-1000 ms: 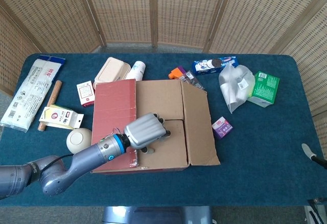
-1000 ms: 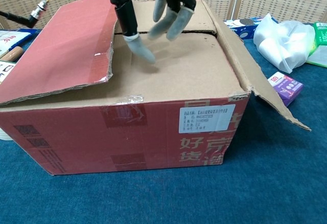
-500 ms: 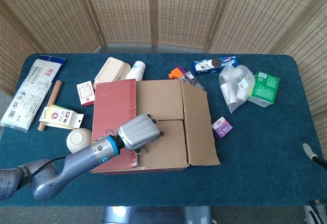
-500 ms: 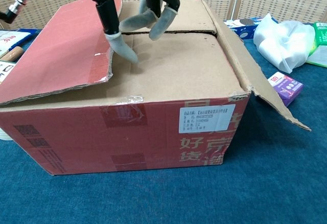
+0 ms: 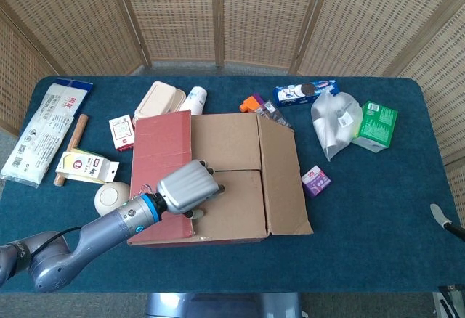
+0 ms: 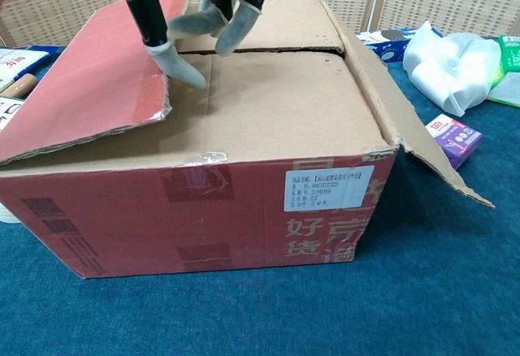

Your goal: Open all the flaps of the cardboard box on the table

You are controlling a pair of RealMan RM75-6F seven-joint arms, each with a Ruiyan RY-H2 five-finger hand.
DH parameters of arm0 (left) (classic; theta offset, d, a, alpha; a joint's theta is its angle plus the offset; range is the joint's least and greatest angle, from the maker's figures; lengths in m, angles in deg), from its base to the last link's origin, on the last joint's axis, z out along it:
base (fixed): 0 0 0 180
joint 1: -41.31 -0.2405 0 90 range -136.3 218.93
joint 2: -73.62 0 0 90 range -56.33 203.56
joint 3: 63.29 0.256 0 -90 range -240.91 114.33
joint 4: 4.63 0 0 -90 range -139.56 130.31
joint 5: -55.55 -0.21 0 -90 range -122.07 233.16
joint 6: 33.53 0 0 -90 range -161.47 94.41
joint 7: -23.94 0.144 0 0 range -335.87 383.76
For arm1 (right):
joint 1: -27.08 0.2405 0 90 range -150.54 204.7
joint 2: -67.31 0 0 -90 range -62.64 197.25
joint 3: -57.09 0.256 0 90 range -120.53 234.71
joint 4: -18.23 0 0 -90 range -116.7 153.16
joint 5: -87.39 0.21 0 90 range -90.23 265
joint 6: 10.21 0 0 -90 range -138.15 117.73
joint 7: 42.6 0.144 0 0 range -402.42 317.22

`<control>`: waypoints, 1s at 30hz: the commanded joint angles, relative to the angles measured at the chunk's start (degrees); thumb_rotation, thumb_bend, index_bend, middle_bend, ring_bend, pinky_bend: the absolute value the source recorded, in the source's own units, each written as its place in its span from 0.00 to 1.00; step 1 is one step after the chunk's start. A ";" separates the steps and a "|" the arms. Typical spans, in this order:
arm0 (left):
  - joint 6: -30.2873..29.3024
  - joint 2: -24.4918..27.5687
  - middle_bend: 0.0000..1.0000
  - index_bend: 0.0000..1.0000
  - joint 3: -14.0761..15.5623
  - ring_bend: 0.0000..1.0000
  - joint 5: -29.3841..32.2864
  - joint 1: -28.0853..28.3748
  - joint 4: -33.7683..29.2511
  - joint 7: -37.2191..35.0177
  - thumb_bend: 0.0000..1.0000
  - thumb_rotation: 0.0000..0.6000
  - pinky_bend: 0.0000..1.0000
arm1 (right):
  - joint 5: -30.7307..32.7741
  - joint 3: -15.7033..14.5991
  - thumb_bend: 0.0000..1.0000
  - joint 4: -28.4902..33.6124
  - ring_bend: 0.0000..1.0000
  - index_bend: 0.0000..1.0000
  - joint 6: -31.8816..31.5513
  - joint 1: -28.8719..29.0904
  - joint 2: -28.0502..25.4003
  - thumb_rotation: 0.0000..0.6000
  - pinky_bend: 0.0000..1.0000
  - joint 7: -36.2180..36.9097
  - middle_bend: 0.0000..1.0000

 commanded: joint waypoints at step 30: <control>-17.69 27.63 0.83 0.56 3.40 0.49 -22.72 -24.23 -4.95 -17.71 0.00 1.00 0.37 | -1.02 -0.01 0.18 1.30 0.00 0.00 0.31 -0.39 -0.44 1.00 0.02 0.65 0.00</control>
